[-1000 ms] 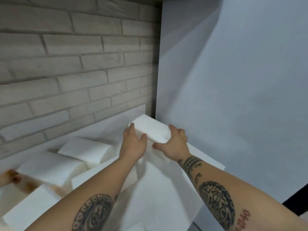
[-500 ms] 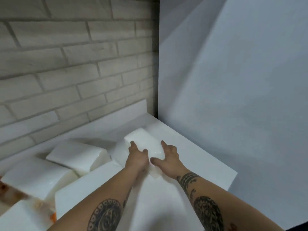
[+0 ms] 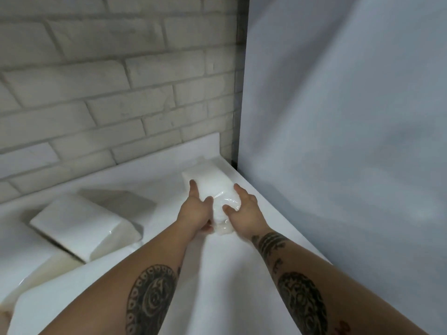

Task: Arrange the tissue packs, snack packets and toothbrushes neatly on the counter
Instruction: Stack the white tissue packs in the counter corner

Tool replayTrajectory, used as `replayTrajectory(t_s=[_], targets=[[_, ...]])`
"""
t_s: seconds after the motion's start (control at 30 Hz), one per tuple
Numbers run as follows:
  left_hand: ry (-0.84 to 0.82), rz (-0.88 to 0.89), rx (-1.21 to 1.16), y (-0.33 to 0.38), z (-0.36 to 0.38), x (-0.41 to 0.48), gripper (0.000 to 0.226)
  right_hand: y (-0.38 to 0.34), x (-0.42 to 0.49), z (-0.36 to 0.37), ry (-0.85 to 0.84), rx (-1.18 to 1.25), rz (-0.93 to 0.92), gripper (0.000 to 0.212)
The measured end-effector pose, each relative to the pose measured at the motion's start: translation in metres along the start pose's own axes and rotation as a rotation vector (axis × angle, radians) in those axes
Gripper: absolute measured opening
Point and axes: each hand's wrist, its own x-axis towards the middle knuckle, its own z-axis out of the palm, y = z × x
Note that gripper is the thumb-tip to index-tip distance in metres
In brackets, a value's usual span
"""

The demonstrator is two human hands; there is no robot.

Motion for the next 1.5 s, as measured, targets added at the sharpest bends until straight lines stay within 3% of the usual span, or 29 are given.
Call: replayTrajectory(t_s=[0.33,0.5,0.67,1.23,1.5], targets=[[0.028,0.009,-0.126,0.031,0.023,0.06,0.076,0.007,0.082,-0.017,0.024,-0.11,-0.046,0.07],[0.018,0.008,-0.162,0.049,0.032,0.097,0.078,-0.009,0.115,-0.028,0.2,-0.609,-0.128,0.069],[0.031,0.026,-0.156,0.061,0.041,0.121,0.076,-0.012,0.136,-0.03,0.228,-0.793,-0.268,0.064],[0.053,0.063,-0.167,0.068,0.03,0.111,0.076,-0.022,0.13,-0.04,0.121,-0.71,-0.25,0.061],[0.179,0.137,-0.077,0.056,-0.03,0.07,0.071,-0.067,0.088,-0.021,0.179,-0.69,-0.34,0.059]])
